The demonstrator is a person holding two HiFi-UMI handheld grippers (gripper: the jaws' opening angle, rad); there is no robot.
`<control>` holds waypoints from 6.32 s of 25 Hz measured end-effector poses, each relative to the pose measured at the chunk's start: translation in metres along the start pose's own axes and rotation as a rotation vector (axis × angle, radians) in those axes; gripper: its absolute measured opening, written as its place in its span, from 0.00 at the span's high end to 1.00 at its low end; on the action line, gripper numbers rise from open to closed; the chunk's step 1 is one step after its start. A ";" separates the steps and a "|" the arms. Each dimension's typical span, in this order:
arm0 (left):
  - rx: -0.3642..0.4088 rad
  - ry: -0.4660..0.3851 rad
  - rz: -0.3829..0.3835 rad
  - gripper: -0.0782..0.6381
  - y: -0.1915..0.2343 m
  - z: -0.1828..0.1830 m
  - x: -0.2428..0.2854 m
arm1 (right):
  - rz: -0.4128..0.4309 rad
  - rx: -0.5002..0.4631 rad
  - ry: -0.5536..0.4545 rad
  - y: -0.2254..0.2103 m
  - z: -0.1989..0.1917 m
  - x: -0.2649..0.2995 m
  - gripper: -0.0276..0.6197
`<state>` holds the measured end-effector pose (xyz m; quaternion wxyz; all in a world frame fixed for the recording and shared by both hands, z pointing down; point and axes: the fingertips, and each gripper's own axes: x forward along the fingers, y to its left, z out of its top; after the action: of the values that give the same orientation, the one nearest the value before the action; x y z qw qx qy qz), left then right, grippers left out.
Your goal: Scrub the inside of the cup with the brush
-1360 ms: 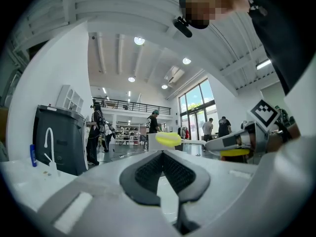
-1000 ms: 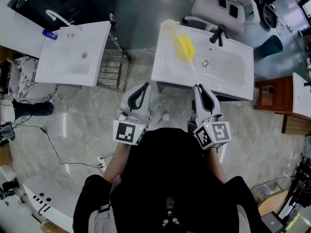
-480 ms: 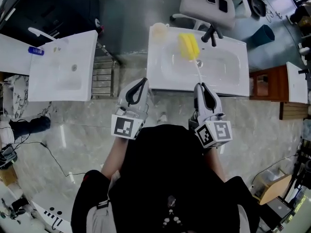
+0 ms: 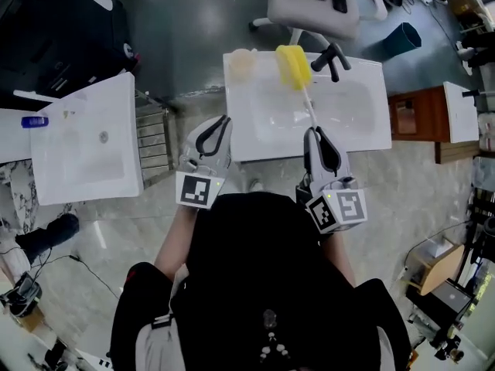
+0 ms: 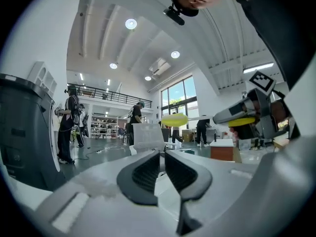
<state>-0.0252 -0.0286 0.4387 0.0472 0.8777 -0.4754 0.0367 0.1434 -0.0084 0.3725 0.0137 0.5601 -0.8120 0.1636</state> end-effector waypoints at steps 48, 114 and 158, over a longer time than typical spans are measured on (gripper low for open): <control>0.095 0.371 -0.283 0.24 0.087 -0.227 0.237 | -0.443 0.108 0.155 -0.045 -0.035 0.080 0.90; 0.743 0.542 0.025 0.27 0.147 -0.029 0.064 | 0.604 -0.743 0.472 0.117 -0.013 0.114 0.90; 0.972 0.507 -0.147 0.27 0.112 -0.030 0.067 | 0.485 -0.651 0.678 0.115 -0.017 0.117 0.90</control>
<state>-0.0834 -0.1417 0.4812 -0.2479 0.7931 -0.3152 0.4586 -0.0084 -0.0724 0.3841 0.4105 0.2385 -0.8770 0.0736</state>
